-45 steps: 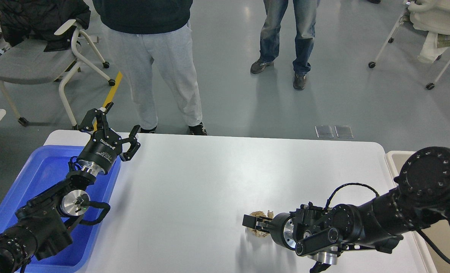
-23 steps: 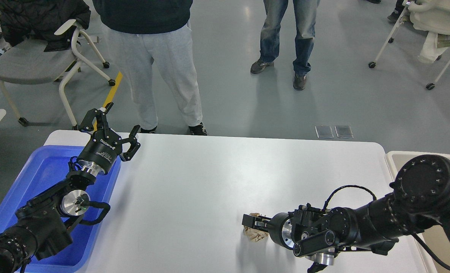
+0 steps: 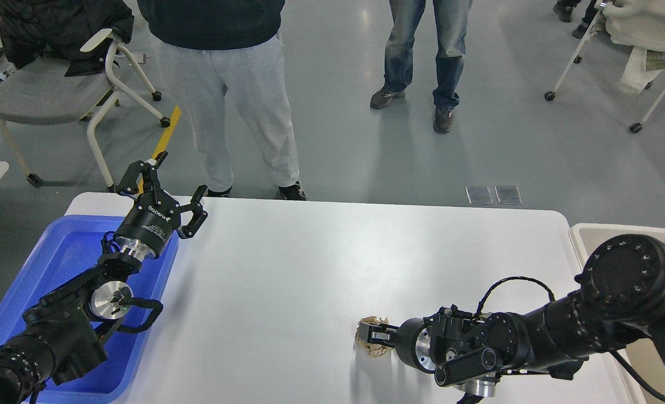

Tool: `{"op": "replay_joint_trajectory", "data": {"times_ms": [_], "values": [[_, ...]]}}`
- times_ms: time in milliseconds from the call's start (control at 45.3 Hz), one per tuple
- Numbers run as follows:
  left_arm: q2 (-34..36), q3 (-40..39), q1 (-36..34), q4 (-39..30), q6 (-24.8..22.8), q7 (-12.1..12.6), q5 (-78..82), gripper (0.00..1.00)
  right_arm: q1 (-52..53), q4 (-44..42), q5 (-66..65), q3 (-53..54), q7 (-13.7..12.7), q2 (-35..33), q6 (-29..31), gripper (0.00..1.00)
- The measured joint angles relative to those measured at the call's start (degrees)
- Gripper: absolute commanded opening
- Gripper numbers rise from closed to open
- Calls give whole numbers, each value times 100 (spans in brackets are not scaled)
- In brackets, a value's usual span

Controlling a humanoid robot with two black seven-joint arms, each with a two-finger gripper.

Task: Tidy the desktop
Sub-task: 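Lower the right gripper around the paper ball and close it, then lift the paper ball with the right gripper toward the beige bin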

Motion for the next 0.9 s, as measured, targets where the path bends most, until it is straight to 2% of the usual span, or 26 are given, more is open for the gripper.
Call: {"op": "replay_joint_trajectory", "data": {"times_ms": [265,596,904], "values": [[0,0,0,0,-1,0,0,100,15,42,7,-6,27,-5,-16,0],[0,0,0,0,-1,0,0,100,179,386,53,-7,222,-249,-50,0],[0,0,0,0,0,0,0,100,566,1028,52,172,415,-799,-18,0]]}}
